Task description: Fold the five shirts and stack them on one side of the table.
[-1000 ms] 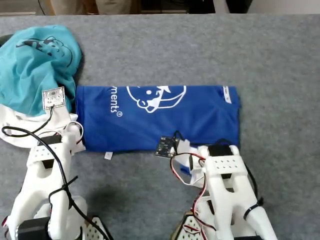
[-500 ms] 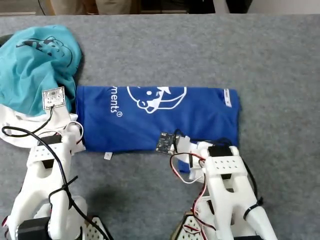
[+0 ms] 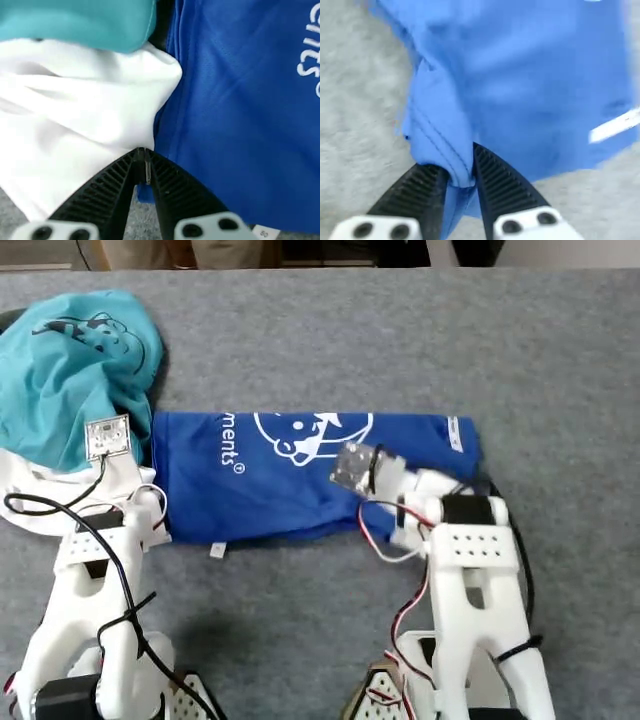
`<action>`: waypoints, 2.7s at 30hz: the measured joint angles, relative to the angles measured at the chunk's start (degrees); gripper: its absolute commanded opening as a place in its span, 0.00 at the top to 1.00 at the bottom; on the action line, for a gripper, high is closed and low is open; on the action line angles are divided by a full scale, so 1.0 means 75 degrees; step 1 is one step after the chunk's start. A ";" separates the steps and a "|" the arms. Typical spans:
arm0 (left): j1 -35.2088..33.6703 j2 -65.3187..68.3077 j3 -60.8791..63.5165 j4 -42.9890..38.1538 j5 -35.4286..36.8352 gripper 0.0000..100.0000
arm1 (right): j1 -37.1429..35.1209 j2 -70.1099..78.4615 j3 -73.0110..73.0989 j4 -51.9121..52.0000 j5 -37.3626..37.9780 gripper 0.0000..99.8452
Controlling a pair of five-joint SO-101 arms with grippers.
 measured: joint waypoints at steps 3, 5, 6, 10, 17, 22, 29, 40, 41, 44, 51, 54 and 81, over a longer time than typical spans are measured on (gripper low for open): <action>0.0000 0.0000 0.0000 0.0000 0.0000 0.98 | -0.0328 0.0164 -0.0457 -0.0012 0.0000 1.00; 0.0000 0.0000 0.0000 -0.0012 0.0000 0.98 | -0.0574 0.0504 -0.0692 -0.0094 0.0000 1.00; 0.0000 0.0000 0.0000 -0.0012 0.0012 0.98 | -0.0668 0.0727 -0.0797 -0.0129 0.0000 1.00; 0.0000 0.0000 0.0000 -0.0012 0.0000 0.98 | -0.0844 0.1664 -0.1266 -0.0422 0.0082 1.00; 0.0000 0.0000 0.0000 -0.0012 0.0000 0.98 | -0.0844 0.3153 -0.2180 -0.0738 0.0492 1.00; 0.0000 0.0000 0.0000 -0.0012 0.0000 0.98 | -0.0844 0.3786 -0.2673 -0.0762 0.0738 0.85; 0.0000 0.0000 0.0000 -0.0012 0.0000 0.98 | -0.0762 0.3751 -0.2766 -0.1829 -0.0035 0.85; 0.0000 0.0000 0.0000 -0.0023 0.0000 0.98 | 0.0094 0.1864 -0.2766 -0.1149 -0.0938 0.99; 0.0000 0.0000 0.0000 -0.0023 0.0000 0.98 | 0.0152 0.1676 -0.2766 -0.0774 -0.0938 1.00; 0.0000 0.0000 0.0000 -0.0023 0.0000 0.98 | 0.0316 0.1137 -0.2696 0.0281 -0.0961 1.00; 0.0000 0.0000 0.0000 -0.0023 0.0000 0.98 | 0.0305 0.0645 -0.1383 0.0117 -0.0985 1.00; 0.0000 0.0000 0.0000 -0.0023 0.0000 0.98 | 0.0305 0.1008 -0.1020 -0.0551 -0.1008 1.00; 0.0000 0.0000 0.0000 -0.0023 0.0000 0.98 | 0.0129 0.5966 -0.7092 0.1453 -0.1254 1.00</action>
